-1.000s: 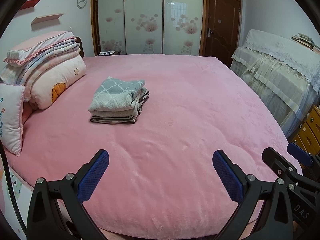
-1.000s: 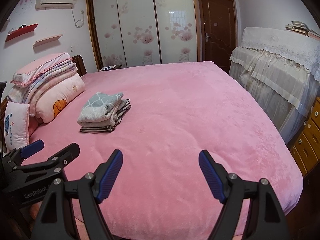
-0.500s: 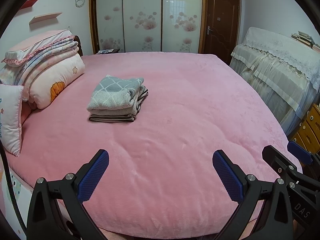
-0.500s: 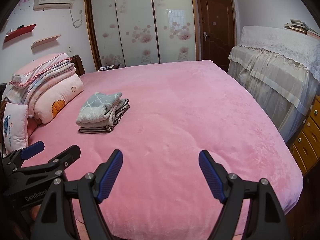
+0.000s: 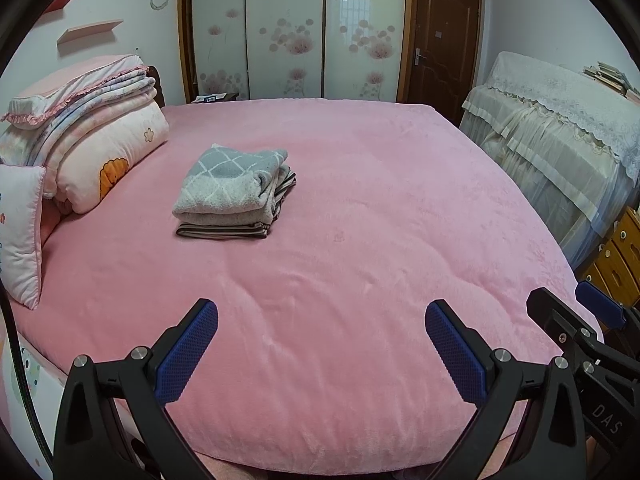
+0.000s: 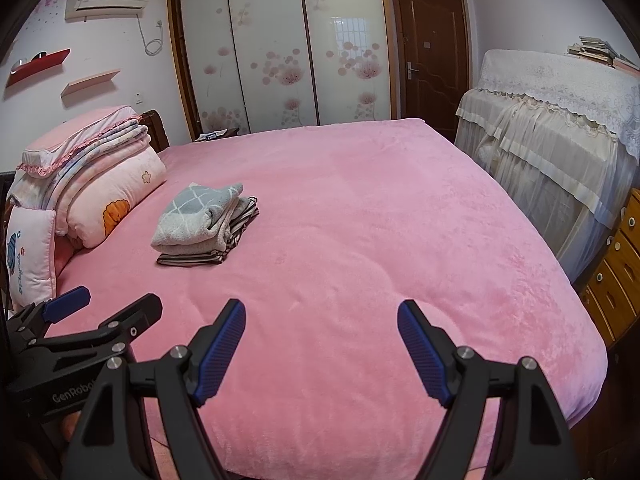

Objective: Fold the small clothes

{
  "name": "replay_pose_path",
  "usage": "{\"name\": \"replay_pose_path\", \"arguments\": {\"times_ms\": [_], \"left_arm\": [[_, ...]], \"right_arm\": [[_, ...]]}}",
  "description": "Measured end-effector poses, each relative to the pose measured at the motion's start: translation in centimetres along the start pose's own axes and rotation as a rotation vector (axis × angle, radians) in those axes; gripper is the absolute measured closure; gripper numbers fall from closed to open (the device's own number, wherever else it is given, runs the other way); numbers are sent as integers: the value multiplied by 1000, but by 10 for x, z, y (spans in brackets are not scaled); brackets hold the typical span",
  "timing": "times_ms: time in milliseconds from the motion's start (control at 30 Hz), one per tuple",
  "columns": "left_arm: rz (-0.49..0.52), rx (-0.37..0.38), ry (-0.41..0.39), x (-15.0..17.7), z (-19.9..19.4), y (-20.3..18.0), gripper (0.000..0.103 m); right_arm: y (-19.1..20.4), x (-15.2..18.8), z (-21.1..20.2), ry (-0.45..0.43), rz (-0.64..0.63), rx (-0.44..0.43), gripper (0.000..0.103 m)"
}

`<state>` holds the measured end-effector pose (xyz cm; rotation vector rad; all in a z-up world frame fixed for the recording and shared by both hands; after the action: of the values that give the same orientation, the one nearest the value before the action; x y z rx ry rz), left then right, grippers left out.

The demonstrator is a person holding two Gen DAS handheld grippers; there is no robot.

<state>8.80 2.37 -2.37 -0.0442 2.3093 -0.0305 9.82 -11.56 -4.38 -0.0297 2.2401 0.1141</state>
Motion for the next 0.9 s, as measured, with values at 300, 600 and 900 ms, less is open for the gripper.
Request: {"name": "replay_pose_path", "arguments": {"times_ms": [300, 600, 900], "left_arm": [[-7, 8, 13, 3, 2, 1, 0], [-9, 21, 29, 5, 7, 1, 0], [-7, 28, 35, 6, 10, 0, 0]], "right_arm": [[-2, 1, 0, -1, 1, 2, 24], [-4, 4, 2, 6, 7, 2, 24], [-4, 3, 2, 7, 8, 2, 24]]}}
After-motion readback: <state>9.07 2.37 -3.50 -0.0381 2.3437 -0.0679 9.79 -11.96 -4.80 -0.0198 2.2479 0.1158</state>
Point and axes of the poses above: each gripper's, at about its wrist camera, not at the fingertips, and z roughly the way its jaws point, y to its left, x to its underside, the point moved 8 cm from there along z, roughly the way its jaws point, and after that the axes turned 1 degree about -z, right-handed, at the moved point
